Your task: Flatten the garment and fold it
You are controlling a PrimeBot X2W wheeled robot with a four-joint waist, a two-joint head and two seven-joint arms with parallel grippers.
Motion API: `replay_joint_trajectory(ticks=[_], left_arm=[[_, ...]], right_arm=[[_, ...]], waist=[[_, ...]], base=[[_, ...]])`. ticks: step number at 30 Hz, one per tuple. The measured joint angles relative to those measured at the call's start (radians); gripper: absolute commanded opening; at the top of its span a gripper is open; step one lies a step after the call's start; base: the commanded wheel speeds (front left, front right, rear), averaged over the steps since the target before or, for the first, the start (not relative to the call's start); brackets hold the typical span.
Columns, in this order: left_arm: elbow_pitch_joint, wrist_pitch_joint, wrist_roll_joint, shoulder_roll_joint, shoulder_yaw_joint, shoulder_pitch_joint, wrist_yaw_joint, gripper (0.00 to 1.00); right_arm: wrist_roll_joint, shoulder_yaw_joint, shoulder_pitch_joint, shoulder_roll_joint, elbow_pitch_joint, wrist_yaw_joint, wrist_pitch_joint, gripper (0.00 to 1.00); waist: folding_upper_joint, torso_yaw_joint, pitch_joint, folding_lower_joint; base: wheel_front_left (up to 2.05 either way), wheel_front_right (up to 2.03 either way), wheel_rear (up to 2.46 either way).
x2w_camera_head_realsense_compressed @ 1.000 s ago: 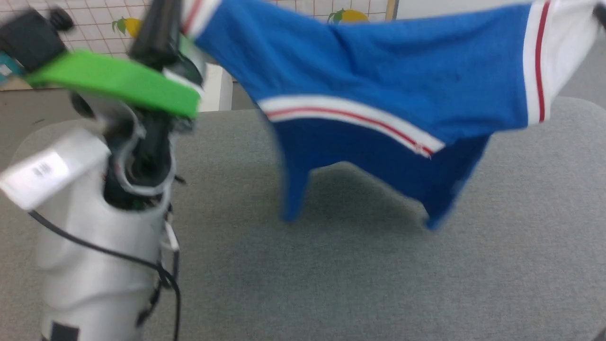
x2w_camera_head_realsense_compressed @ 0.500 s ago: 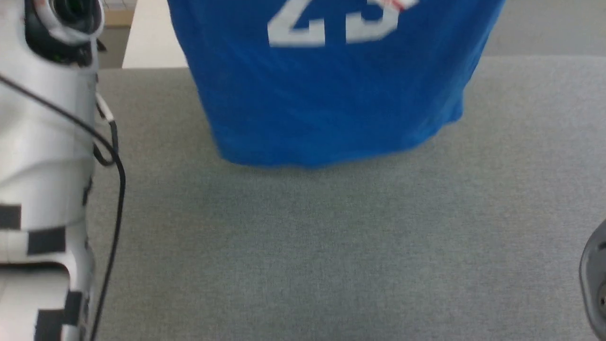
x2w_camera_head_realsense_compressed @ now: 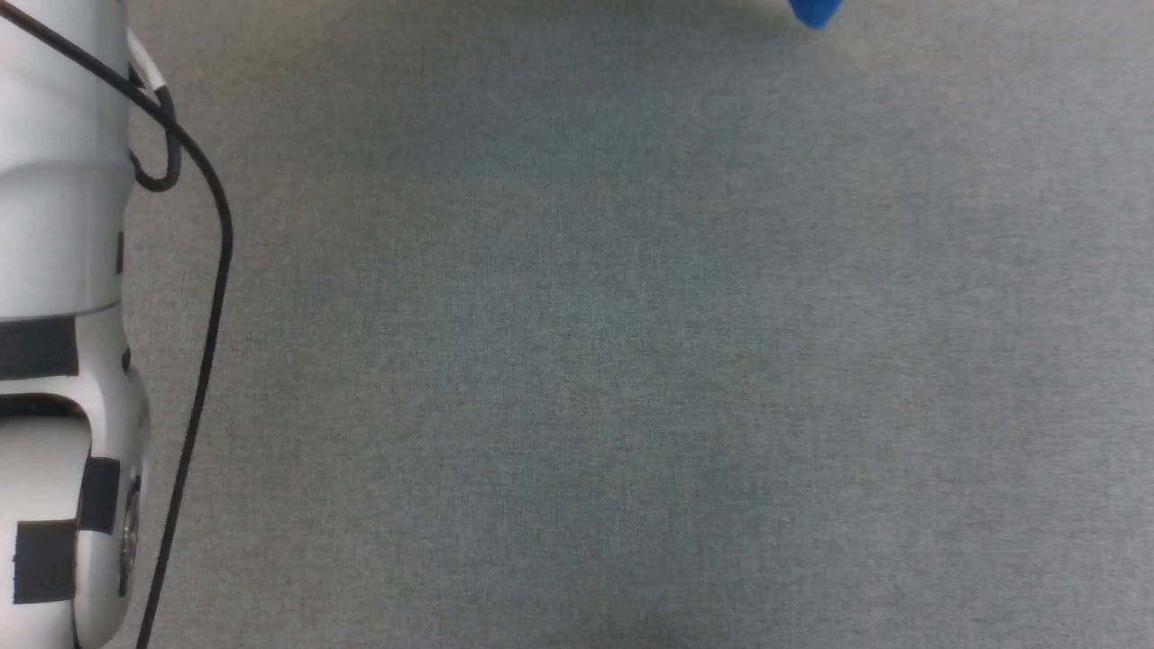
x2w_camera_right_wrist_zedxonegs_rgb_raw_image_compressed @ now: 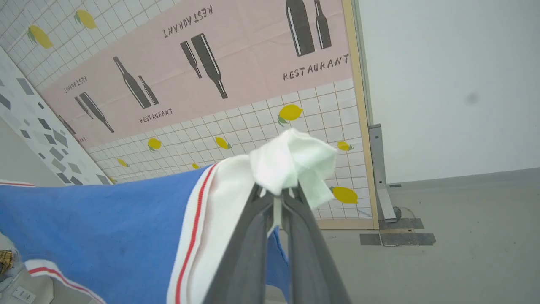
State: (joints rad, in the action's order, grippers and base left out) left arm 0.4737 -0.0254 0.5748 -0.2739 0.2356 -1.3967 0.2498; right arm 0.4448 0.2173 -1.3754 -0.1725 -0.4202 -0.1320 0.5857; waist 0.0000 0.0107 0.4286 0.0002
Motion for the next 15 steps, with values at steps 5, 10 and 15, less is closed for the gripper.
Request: replay_joint_trajectory(ticks=[5, 10, 15], left_arm=[[0.028, -0.043, 0.022, 0.012, 0.002, 0.042, -0.042, 0.0], [0.015, -0.102, 0.035, 0.011, 0.02, 0.23, -0.101, 0.0], [-0.066, -0.151, 0.088, 0.038, 0.025, 0.484, -0.118, 0.0]], right_arm=[[0.068, -0.024, 0.031, -0.011, -0.039, 0.0, -0.032, 0.0], [0.185, -0.064, 0.189, -0.025, -0.035, 0.0, -0.063, 0.0], [0.293, -0.103, 0.435, -0.065, 0.043, 0.0, -0.081, 0.0]], waist=[[0.0, 0.022, 0.031, 0.0001], [0.0, 0.035, 0.01, 0.0001], [0.0, 0.045, -0.042, 0.0]], base=[[0.0, 0.0, 0.0], [0.0, 0.0, 0.0], [0.0, 0.0, 0.0]])
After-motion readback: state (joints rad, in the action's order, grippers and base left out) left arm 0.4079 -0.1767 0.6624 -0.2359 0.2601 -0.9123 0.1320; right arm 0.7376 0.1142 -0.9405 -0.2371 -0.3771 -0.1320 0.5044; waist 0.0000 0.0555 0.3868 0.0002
